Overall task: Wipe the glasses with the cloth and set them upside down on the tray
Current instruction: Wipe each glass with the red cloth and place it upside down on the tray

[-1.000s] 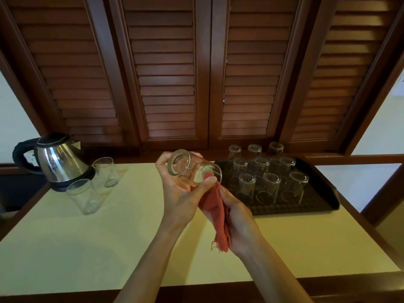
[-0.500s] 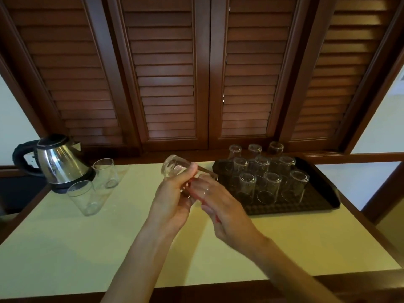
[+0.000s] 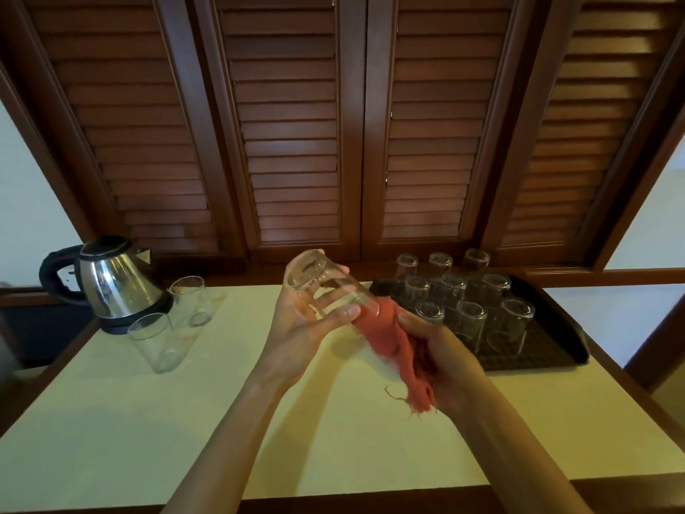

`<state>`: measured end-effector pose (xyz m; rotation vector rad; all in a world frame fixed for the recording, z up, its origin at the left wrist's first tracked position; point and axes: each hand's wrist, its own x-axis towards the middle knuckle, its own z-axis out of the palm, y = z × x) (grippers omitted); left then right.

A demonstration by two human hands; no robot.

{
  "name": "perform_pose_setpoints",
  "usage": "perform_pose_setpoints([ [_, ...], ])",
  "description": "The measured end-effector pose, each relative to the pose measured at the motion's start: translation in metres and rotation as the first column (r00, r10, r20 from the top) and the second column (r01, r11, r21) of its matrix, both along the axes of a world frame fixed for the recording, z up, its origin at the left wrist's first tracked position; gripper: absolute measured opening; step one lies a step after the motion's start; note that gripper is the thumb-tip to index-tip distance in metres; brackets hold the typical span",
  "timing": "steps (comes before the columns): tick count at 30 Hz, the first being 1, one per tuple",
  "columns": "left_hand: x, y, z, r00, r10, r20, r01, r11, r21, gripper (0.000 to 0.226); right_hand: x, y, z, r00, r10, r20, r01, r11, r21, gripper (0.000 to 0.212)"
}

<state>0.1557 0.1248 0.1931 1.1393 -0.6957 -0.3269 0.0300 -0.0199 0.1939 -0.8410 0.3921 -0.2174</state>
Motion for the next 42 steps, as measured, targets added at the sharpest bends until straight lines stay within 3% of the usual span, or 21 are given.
perform_pose_setpoints([
  [2, 0.002, 0.002, 0.001, 0.998, 0.043, 0.040, -0.046, 0.997, 0.067, 0.081, -0.003, 0.006, 0.002, 0.955, -0.294, -0.043, 0.281, 0.941, -0.187, 0.018],
  [3, 0.002, 0.002, 0.002, 0.995, 0.058, 0.076, -0.067, 0.991, 0.119, 0.082, -0.003, 0.015, 0.007, 0.916, -0.402, 0.017, 0.383, 0.858, -0.343, 0.017],
  [6, -0.004, -0.004, 0.003, 0.963, 0.079, 0.257, -0.154, 0.945, 0.287, 0.074, 0.008, 0.046, 0.007, 0.876, -0.353, 0.329, 0.473, 0.486, -0.735, 0.026],
  [9, -0.008, -0.003, 0.006, 0.918, 0.089, 0.386, -0.227, 0.918, 0.327, 0.067, 0.025, 0.048, 0.007, 0.838, -0.334, 0.431, 0.525, 0.280, -0.803, 0.030],
  [14, -0.003, 0.005, 0.017, 0.859, 0.062, 0.508, -0.288, 0.879, 0.380, 0.070, 0.035, 0.032, 0.015, 0.839, -0.229, 0.493, 0.536, 0.202, -0.820, 0.034],
  [16, -0.003, 0.004, 0.016, 0.827, 0.021, 0.562, -0.309, 0.851, 0.424, 0.064, 0.033, 0.030, 0.025, 0.828, -0.104, 0.551, 0.560, 0.111, -0.821, 0.032],
  [17, -0.002, 0.004, 0.014, 0.808, 0.020, 0.589, -0.333, 0.840, 0.429, 0.057, 0.029, 0.030, 0.028, 0.839, 0.012, 0.544, 0.543, 0.022, -0.839, 0.032],
  [19, 0.003, 0.003, 0.009, 0.786, 0.052, 0.616, -0.361, 0.847, 0.390, 0.046, 0.020, 0.026, 0.026, 0.863, 0.213, 0.458, 0.492, -0.150, -0.857, 0.033],
  [20, 0.004, 0.003, 0.007, 0.790, 0.060, 0.611, -0.354, 0.858, 0.373, 0.049, 0.015, 0.020, 0.022, 0.861, 0.250, 0.443, 0.492, -0.183, -0.851, 0.032],
  [23, -0.004, -0.007, 0.006, 0.814, 0.043, 0.579, -0.325, 0.860, 0.394, 0.065, 0.006, -0.004, 0.017, 0.845, 0.198, 0.497, 0.528, -0.156, -0.835, 0.030],
  [29, -0.020, -0.051, -0.005, 0.828, -0.023, 0.560, -0.261, 0.869, 0.421, 0.065, -0.022, -0.043, 0.012, 0.829, 0.208, 0.520, 0.548, -0.112, -0.829, 0.029],
  [36, -0.057, -0.143, -0.003, 0.917, -0.090, 0.388, -0.115, 0.872, 0.475, 0.069, -0.071, -0.171, -0.040, 0.808, -0.214, 0.549, 0.557, -0.024, -0.830, 0.023],
  [42, -0.077, -0.257, 0.010, 0.951, -0.056, 0.304, -0.090, 0.892, 0.444, 0.073, -0.103, -0.291, -0.124, 0.831, -0.476, 0.287, 0.333, 0.013, -0.943, 0.034],
])
